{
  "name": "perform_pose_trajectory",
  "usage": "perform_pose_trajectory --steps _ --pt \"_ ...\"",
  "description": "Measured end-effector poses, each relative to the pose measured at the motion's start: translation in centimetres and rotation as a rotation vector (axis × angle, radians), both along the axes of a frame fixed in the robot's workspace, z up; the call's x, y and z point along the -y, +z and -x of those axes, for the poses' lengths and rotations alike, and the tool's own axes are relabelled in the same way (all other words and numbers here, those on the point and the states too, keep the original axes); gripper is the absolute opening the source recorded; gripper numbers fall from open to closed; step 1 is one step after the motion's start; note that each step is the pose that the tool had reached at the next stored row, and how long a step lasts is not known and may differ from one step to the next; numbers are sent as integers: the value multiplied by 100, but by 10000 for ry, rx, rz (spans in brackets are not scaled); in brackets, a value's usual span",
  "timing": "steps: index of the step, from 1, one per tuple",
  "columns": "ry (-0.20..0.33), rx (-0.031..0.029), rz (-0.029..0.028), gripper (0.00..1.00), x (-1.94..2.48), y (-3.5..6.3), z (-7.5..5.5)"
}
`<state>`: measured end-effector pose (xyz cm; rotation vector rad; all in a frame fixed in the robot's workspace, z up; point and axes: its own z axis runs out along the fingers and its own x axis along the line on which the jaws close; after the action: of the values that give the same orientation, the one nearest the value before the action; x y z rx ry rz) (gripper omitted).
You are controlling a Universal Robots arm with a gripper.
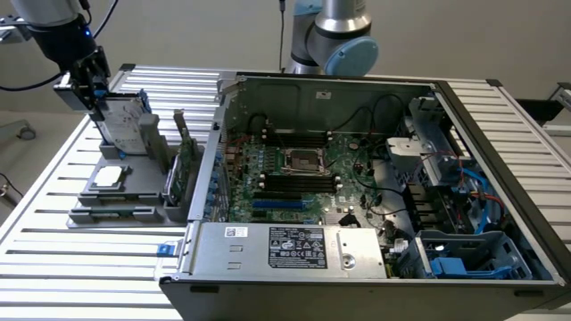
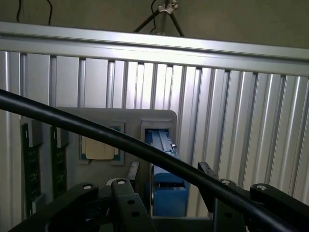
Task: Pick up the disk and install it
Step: 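Pick up the disk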
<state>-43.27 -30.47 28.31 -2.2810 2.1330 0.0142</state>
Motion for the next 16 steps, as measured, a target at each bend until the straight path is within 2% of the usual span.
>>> perform_pose_trajectory --steps 16 --pt "-91 -13 -32 60 -4 -10 -1"
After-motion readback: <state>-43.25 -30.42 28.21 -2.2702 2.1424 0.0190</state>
